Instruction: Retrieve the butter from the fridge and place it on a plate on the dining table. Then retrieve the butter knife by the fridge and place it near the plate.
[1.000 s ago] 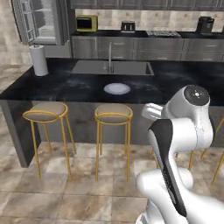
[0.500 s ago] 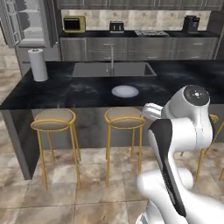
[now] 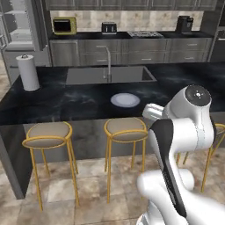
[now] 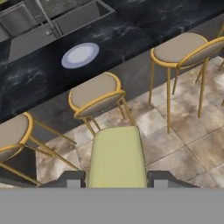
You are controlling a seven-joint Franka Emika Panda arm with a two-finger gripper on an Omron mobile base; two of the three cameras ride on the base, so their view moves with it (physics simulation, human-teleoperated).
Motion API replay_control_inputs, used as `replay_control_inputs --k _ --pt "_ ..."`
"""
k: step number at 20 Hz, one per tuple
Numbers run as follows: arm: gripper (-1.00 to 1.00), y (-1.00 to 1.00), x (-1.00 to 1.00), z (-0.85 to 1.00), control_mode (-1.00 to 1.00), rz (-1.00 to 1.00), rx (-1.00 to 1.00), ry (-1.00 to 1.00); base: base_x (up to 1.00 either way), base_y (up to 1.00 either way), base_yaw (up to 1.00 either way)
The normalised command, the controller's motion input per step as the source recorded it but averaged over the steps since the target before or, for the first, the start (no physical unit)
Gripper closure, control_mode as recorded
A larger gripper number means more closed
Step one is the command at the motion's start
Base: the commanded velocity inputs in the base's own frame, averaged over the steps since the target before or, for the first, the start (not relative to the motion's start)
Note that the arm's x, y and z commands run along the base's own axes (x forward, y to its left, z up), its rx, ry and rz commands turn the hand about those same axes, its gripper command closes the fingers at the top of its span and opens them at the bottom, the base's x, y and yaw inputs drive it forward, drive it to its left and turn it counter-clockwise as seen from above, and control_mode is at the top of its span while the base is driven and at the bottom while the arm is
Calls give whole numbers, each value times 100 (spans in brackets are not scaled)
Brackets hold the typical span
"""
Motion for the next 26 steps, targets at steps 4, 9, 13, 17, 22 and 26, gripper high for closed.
replay_control_inputs --k 4,9,13,17,22,26 --pt "100 0 0 0 100 0 0 0 58 0 -9" --pt "100 0 0 0 100 0 0 0 69 0 -5" --pt "100 0 0 0 100 0 0 0 67 0 -4" --pt "100 0 0 0 100 0 0 0 44 0 0" --pt "100 0 0 0 100 0 0 0 51 0 0" --pt "100 0 0 0 100 0 0 0 63 0 0"
